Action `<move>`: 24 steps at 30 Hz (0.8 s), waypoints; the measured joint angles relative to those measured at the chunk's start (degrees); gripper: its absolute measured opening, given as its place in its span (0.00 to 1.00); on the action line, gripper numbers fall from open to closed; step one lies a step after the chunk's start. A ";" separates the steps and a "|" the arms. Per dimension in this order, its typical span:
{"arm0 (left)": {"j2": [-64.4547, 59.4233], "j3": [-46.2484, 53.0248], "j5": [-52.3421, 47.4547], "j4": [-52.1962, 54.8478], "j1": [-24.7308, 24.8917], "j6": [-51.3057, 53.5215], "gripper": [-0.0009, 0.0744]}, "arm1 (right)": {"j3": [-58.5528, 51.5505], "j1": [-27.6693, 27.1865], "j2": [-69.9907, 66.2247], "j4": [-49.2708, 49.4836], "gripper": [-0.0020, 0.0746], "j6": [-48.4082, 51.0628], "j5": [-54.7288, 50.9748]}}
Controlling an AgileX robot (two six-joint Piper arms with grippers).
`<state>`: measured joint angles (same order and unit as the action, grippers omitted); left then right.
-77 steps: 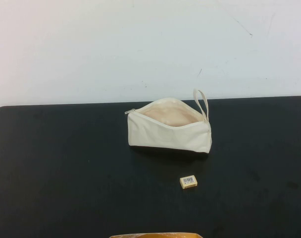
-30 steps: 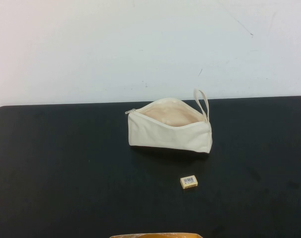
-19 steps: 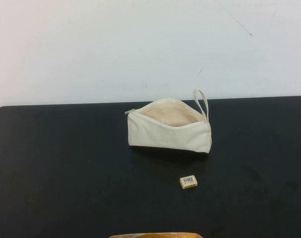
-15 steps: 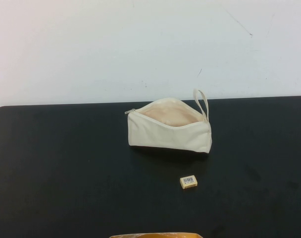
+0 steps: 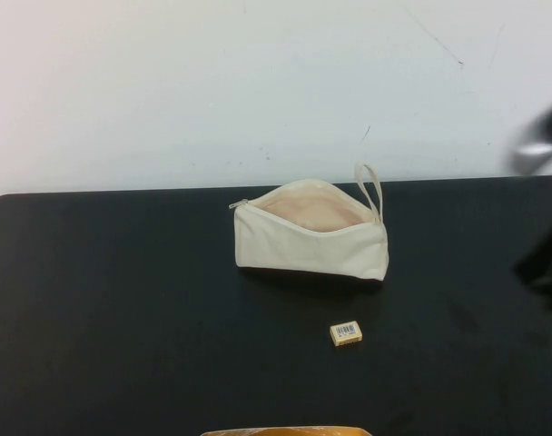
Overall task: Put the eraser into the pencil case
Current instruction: Pick up the eraser from the table
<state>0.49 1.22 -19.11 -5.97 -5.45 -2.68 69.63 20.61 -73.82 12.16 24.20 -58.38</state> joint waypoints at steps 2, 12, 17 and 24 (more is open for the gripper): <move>0.00 0.00 0.00 0.00 0.00 0.00 0.01 | 3.03 5.79 -4.84 -7.99 0.02 -5.72 0.17; 0.00 0.00 0.00 0.00 0.00 0.00 0.01 | 16.96 18.40 -27.31 -19.08 0.02 -10.99 1.25; 0.00 0.00 0.00 0.00 0.00 0.00 0.01 | 21.78 18.49 -34.73 -17.01 0.02 -10.56 3.74; 0.00 0.00 0.00 0.00 0.00 0.00 0.01 | 27.68 18.49 -42.30 -14.27 0.12 -8.09 3.23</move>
<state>0.49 1.22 -19.11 -5.97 -5.45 -2.68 97.31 39.10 -116.12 -2.10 16.11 -55.16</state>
